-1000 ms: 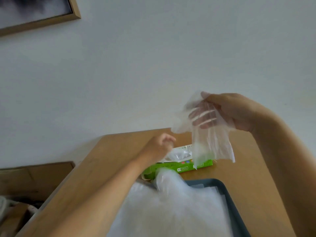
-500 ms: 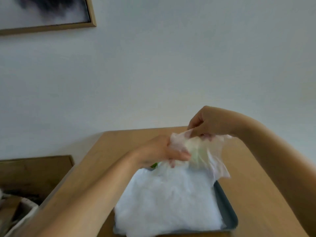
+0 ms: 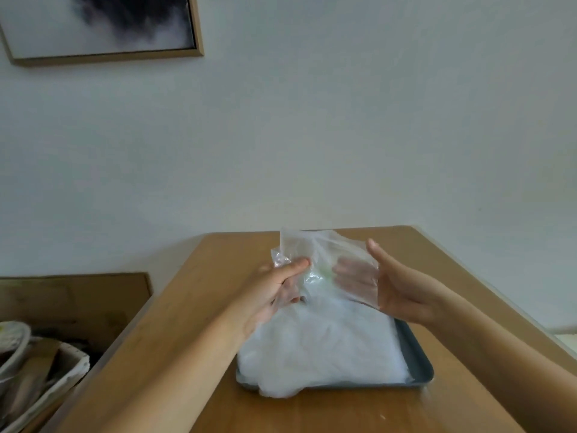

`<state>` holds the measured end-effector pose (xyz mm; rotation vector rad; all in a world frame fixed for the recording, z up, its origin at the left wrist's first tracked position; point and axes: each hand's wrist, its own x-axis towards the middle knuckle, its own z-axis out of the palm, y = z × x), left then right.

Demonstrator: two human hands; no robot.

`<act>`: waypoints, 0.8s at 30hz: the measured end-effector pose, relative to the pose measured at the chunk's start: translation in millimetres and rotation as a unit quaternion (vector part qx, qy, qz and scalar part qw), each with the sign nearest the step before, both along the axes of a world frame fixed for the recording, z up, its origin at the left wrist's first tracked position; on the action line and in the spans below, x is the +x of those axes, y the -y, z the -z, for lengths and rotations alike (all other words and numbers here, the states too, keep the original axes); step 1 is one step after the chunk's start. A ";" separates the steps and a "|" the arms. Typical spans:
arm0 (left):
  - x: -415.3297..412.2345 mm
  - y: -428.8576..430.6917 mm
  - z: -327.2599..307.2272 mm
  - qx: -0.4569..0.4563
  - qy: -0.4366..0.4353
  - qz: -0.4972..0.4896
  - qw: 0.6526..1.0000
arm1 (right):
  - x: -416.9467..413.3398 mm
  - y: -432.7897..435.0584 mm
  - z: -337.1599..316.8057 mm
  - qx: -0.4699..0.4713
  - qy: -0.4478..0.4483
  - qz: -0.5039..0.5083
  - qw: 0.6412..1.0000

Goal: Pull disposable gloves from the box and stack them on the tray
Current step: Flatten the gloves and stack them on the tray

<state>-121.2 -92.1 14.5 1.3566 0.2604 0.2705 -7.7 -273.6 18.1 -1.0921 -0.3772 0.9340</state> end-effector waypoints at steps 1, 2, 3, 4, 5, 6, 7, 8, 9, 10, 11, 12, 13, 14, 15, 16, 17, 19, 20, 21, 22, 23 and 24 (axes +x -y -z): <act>1.3 -1.1 3.3 0.024 0.003 -0.018 1.000 | -4.1 -5.4 -2.2 -0.003 0.039 0.021 0.999; 0.8 -1.0 3.9 0.039 0.002 -0.034 0.999 | -7.2 -11.3 -4.2 -0.010 0.089 0.043 0.995; 0.9 -2.7 4.5 0.047 0.005 -0.046 0.998 | -10.2 -17.3 -7.1 -0.020 0.143 0.066 0.987; 0.0 -4.3 3.5 0.049 0.010 -0.062 0.997 | -14.5 -22.8 -10.8 -0.034 0.202 0.086 0.975; -1.1 -5.7 2.0 0.053 0.013 -0.078 0.995 | -17.7 -27.9 -14.3 -0.049 0.266 0.100 0.958; -3.4 -7.3 -1.5 0.059 0.011 -0.104 0.993 | -20.8 -33.2 -18.9 -0.061 0.328 0.107 0.936; -4.8 -12.1 -2.1 0.072 0.003 -0.132 0.989 | -22.9 -38.6 -23.9 -0.069 0.381 0.108 0.916; -6.9 -17.7 -2.2 0.080 -0.001 -0.156 0.985 | -24.6 -44.4 -28.6 -0.070 0.419 0.103 0.899; -9.1 -20.3 -3.3 0.078 -0.002 -0.172 0.982 | -24.5 -49.3 -32.7 -0.068 0.444 0.098 0.888; -12.7 -25.5 -3.5 0.069 -0.001 -0.186 0.980 | -24.6 -55.5 -36.1 -0.066 0.460 0.090 0.881; -15.7 -30.0 -3.0 0.059 -0.003 -0.196 0.979 | -25.0 -60.5 -39.0 -0.063 0.470 0.083 0.876; -18.8 -35.5 -2.3 0.053 -0.006 -0.207 0.977 | -26.5 -66.4 -41.9 -0.059 0.478 0.074 0.873; -22.5 -39.9 -2.4 0.057 -0.006 -0.219 0.974 | -28.4 -71.4 -44.1 -0.054 0.480 0.067 0.873; -26.2 -44.3 -2.7 0.060 -0.008 -0.229 0.972 | -30.2 -75.5 -45.9 -0.044 0.477 0.062 0.875; -29.8 -47.5 -3.6 0.063 -0.007 -0.233 0.970 | -31.0 -78.1 -46.8 -0.033 0.471 0.058 0.880; -32.3 -51.5 -3.4 0.061 -0.004 -0.230 0.971 | -31.1 -79.9 -45.8 -0.027 0.464 0.054 0.884; -33.6 -55.1 -1.9 0.054 0.001 -0.221 0.974 | -29.7 -79.1 -43.4 -0.028 0.459 0.052 0.886; -37.4 -52.0 -4.2 0.030 -0.002 -0.184 0.982 | -25.0 -73.5 -32.2 -0.053 0.455 0.058 0.887; -37.7 -49.9 -3.0 0.017 -0.013 -0.164 0.986 | -22.1 -68.4 -24.5 -0.073 0.455 0.068 0.885; -36.1 -46.8 -1.9 0.007 -0.028 -0.149 0.988 | -19.4 -62.5 -15.9 -0.092 0.453 0.080 0.883; -32.7 -43.3 0.6 0.001 -0.042 -0.143 0.989 | -16.4 -56.5 -6.9 -0.109 0.452 0.090 0.881; -28.5 -40.6 4.1 0.013 -0.055 -0.140 0.989 | -14.6 -49.7 1.3 -0.125 0.451 0.096 0.879; -23.3 -37.2 8.3 0.034 -0.072 -0.137 0.987 | -12.5 -42.3 9.3 -0.139 0.451 0.101 0.876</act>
